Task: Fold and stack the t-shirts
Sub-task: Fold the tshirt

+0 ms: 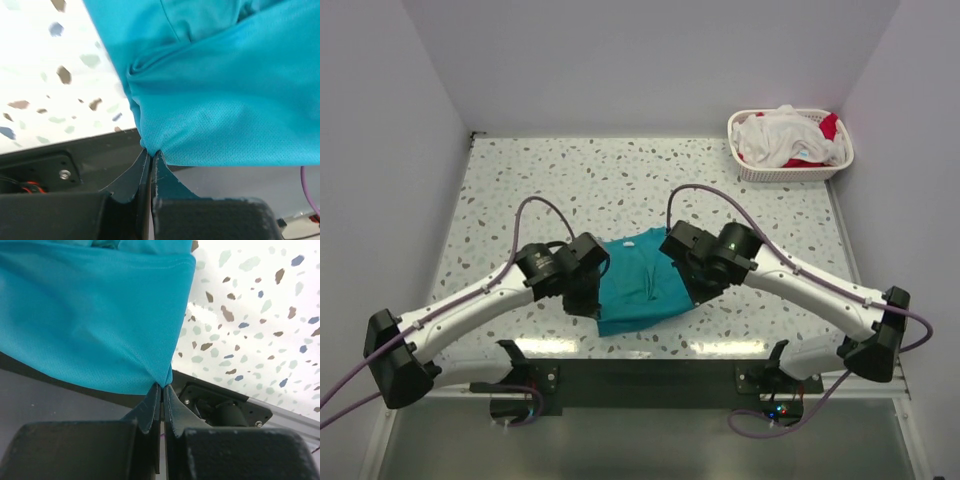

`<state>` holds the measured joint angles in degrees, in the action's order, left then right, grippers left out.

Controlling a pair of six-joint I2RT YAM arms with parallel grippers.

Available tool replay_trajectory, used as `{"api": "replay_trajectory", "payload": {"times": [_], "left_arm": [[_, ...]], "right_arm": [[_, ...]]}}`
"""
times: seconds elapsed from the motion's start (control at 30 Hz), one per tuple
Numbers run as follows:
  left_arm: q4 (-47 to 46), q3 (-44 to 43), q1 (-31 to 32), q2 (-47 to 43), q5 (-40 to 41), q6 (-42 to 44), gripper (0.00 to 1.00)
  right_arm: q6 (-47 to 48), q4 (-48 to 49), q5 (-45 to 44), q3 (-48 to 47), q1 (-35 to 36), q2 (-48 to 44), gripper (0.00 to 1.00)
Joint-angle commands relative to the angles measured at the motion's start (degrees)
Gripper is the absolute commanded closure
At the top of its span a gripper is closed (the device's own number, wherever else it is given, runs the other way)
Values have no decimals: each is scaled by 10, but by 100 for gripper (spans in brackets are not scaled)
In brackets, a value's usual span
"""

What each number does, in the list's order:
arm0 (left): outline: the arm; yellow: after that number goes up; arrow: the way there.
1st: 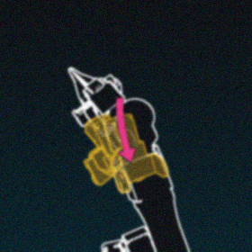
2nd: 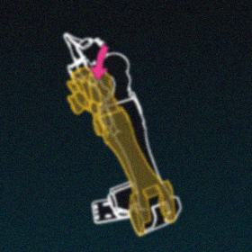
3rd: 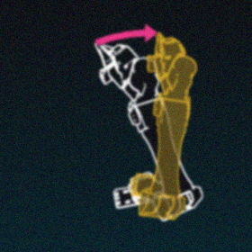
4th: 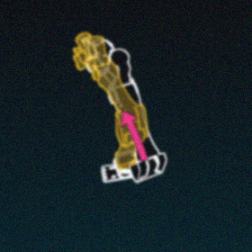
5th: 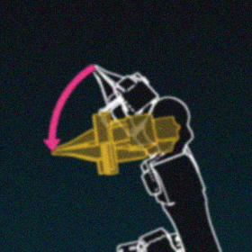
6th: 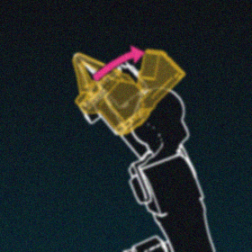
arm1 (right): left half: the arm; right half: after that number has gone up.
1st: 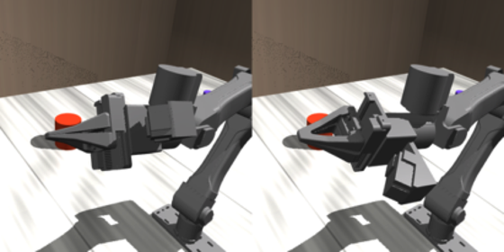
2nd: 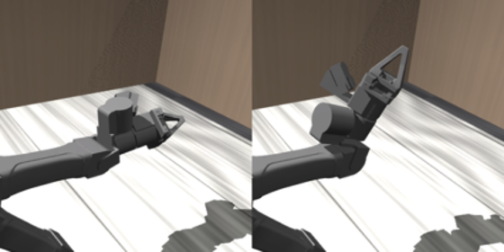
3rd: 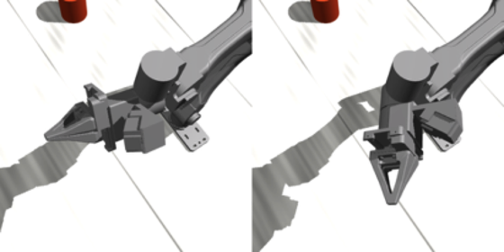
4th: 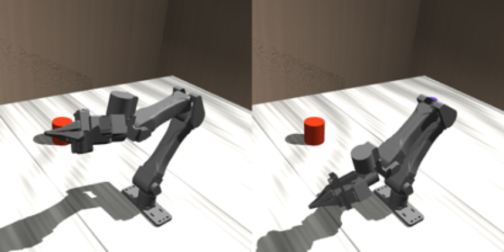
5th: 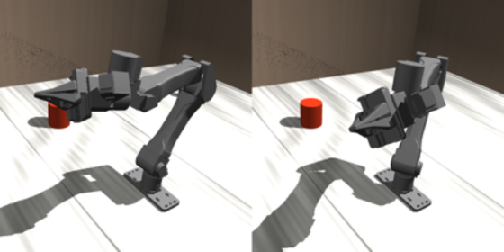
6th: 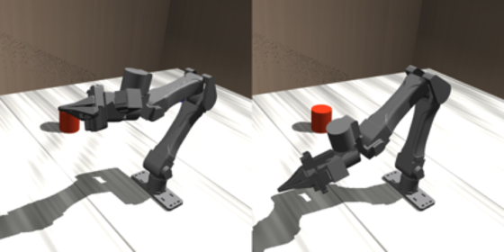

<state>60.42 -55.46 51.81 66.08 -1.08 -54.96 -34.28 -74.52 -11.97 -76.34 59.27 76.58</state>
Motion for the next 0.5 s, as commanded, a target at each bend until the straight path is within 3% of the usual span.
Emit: {"api": "replay_trajectory", "payload": {"times": [0.0, 0.47], "left_arm": [[24, -33, -46, 14, 17, 77, 100], [-91, -53, -213, 60, -59, 181, 100]], "right_arm": [[49, -24, -12, -47, -24, 29, 100], [144, 10, 47, -204, -110, 167, 100]]}}
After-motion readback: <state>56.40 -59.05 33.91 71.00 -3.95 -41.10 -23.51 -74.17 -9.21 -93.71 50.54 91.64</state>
